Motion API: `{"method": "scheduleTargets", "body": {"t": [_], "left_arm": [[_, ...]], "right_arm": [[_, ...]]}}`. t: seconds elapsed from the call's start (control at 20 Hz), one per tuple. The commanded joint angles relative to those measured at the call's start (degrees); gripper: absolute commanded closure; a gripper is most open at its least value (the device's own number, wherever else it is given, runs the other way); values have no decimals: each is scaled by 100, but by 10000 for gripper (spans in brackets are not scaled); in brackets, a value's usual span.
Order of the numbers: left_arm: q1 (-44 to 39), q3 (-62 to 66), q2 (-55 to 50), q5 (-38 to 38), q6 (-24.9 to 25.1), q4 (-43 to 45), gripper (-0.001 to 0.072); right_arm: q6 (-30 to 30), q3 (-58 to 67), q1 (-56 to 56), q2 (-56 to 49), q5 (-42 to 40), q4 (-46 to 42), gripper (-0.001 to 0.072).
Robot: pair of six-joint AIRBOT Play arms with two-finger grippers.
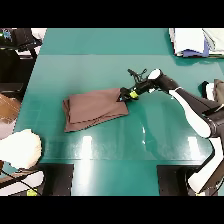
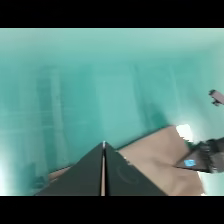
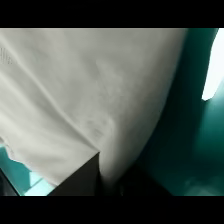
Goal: Fold the shirts.
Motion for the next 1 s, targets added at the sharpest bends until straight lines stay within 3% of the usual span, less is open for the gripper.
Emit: {"method": "scheduleTargets", "body": {"t": [0.0, 0.25, 0.45, 0.6, 0.95], "left_arm": [[-162, -146, 4, 90, -13, -149, 681], [-1163, -623, -17, 433, 11, -109, 681], [-1786, -686, -17, 953, 13, -109, 681], [-2000, -686, -17, 1287, 13, -111, 681], [-2033, -686, -17, 1305, 7, -129, 681]], "right_arm": [[22, 492, 42, -151, -203, 37, 690], [55, 807, -911, 433, -208, -553, 690], [282, 809, -2396, 1266, -22, -1338, 690], [289, 809, -3637, 1808, -90, -1506, 690], [289, 813, -5995, 2280, -413, -1453, 690]]}}
